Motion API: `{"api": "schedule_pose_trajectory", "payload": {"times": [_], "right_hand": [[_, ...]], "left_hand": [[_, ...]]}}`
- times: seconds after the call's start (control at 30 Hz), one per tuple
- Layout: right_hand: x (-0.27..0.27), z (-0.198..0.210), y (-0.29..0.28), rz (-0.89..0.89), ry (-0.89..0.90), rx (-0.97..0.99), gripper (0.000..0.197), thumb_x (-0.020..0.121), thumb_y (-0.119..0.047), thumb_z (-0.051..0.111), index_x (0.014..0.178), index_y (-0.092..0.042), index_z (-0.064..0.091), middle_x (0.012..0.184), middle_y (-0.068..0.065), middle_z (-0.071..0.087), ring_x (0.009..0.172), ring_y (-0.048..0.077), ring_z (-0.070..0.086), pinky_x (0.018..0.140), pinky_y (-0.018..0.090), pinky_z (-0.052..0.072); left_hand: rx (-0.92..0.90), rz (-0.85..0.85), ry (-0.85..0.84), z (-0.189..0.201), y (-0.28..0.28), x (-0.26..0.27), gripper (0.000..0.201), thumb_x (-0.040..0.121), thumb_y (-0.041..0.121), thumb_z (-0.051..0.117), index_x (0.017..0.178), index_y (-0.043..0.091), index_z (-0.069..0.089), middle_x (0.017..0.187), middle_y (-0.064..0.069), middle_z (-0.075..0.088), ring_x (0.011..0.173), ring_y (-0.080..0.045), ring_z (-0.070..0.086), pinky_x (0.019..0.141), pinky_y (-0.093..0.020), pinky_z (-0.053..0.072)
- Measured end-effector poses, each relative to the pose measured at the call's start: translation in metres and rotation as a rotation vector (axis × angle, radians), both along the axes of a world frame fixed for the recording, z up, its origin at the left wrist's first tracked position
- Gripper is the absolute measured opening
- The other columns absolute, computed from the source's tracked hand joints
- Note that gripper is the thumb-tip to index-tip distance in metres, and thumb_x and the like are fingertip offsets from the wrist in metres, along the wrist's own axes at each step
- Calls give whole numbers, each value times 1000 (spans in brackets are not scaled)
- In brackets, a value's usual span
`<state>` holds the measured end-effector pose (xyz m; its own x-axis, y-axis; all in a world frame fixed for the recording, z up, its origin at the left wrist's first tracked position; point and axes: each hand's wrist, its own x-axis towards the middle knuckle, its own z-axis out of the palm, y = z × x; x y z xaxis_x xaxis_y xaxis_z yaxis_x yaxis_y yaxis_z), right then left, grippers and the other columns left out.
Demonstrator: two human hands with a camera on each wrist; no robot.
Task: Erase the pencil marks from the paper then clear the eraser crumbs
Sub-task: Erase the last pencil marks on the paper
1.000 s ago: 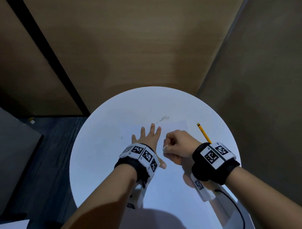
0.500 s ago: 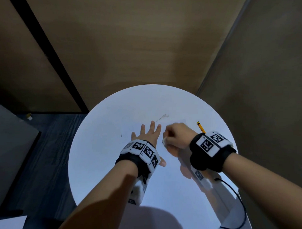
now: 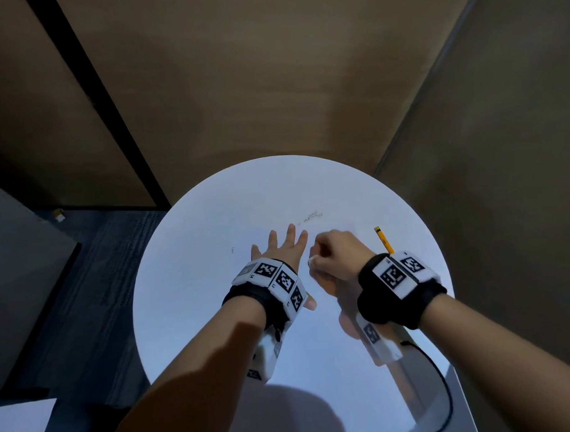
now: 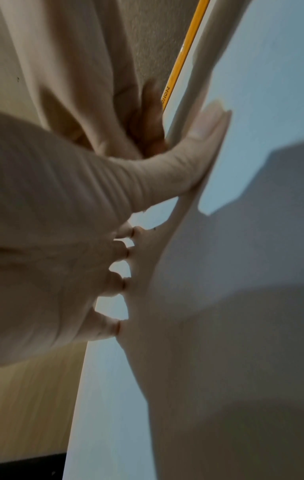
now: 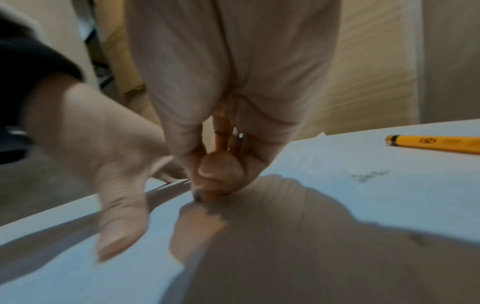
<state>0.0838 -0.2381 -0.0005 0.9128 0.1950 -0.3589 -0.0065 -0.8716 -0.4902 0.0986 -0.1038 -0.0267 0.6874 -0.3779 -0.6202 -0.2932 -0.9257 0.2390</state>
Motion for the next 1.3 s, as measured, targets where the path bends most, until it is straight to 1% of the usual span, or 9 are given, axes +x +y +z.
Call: {"api": "schedule_pose_trajectory", "payload": {"times": [0.13,0.3,0.5,0.63,0.73,0.8,0.97,1.17,1.3], "right_hand": [[-9,7,-2,125,135,-40,16,83,-16,63,71,-17,53,75,-3,58,72,12,52,58,18,38],[15,6,0,-53,-69,-63,7,86,-13,57,82,-9,55,88,6,59,83,20,52,55,20,34],[6,10,-6,109,176,-3,16,82,-12,64,69,-16,56,62,-9,57,51,-3,53,55,14,42],[14,4,-8,-34,-27,20,9,84,-14,62,77,-11,58,71,-2,57,65,9,54,55,15,38],[-4,2,-10,67,111,75,15,84,-13,62,71,-16,55,66,-6,59,53,-1,54,55,14,39],[-10,3,-13,143,158,25,20,83,-15,64,67,-20,53,67,-9,57,61,1,53,58,14,39],[7,0,-14,-37,-58,43,11,86,-18,61,80,-10,58,79,-1,58,77,15,53,58,18,37],[-10,2,-18,105,112,41,13,85,-19,63,75,-16,56,73,-4,58,70,10,54,61,16,40],[7,1,-14,10,-51,-5,12,87,-19,60,80,-11,54,81,-1,56,76,14,49,55,14,34]], "left_hand": [[1,-6,-7,-2,1,0,133,65,49,82,148,27,-20,155,0,-26,144,-34,-17,111,-60,0],[4,-14,-6,-1,1,-1,133,65,50,81,148,27,-20,155,0,-26,144,-34,-17,111,-61,0],[-7,-5,-5,-3,1,0,132,66,48,81,148,27,-20,155,0,-26,143,-33,-18,111,-60,-1],[-4,-13,-13,-5,1,0,133,64,51,81,148,29,-20,155,0,-27,143,-34,-17,111,-61,0],[-6,-8,-18,-5,1,-1,133,64,50,81,148,28,-19,155,0,-27,144,-34,-17,111,-61,0],[-2,-9,-19,-6,1,0,133,64,50,82,148,28,-19,155,0,-26,144,-34,-17,111,-61,0],[3,-17,-18,-7,1,1,134,63,52,81,148,29,-20,155,0,-27,144,-34,-17,111,-62,0],[-1,-12,-20,-7,1,1,134,64,51,81,148,28,-20,155,0,-26,143,-34,-17,111,-61,0],[0,-21,-16,-6,2,2,134,63,53,81,148,29,-20,155,0,-26,143,-34,-17,111,-62,1]]}}
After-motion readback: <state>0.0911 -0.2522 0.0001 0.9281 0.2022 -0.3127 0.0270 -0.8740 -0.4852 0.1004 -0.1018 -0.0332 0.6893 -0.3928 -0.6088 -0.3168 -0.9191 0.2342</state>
